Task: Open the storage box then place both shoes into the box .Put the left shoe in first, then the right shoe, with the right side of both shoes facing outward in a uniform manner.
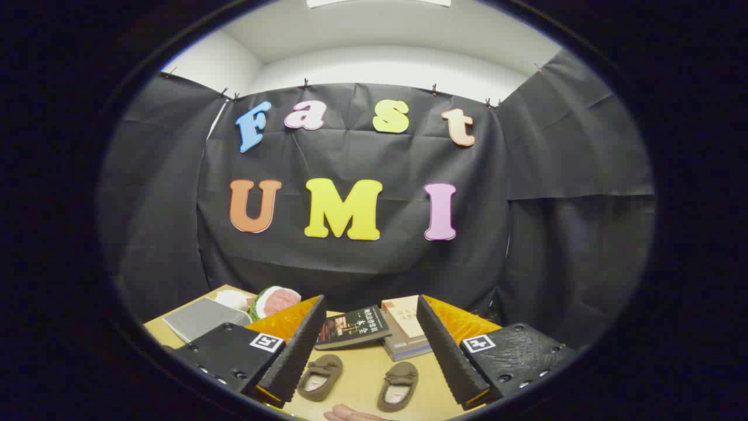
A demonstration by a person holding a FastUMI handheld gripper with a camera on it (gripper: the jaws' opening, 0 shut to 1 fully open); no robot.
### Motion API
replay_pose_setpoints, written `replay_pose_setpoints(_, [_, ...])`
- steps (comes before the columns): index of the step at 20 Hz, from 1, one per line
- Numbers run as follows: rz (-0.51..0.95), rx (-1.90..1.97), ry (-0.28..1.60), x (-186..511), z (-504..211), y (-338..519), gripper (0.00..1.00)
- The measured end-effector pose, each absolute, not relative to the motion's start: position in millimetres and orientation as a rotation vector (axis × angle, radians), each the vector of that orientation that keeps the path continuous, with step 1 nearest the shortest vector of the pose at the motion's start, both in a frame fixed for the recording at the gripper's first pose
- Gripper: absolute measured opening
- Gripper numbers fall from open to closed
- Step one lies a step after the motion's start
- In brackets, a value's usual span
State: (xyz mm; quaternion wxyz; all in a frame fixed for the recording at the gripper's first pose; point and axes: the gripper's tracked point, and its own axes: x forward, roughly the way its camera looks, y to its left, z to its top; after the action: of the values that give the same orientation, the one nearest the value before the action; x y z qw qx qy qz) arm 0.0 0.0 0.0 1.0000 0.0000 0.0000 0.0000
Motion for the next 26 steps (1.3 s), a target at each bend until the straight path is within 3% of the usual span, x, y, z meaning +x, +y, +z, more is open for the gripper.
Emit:
replay_pose_setpoints(15, [-0.042,0.012,0.027,-0.8,-29.8,3.4,0.95])
replay_pose_setpoints(23, [0.091,0.052,0.199,44.9,-103.4,85.3,0.95])
replay_pose_setpoints(26, [0.246,0.140,0.347,68.9,-144.3,146.1,0.95])
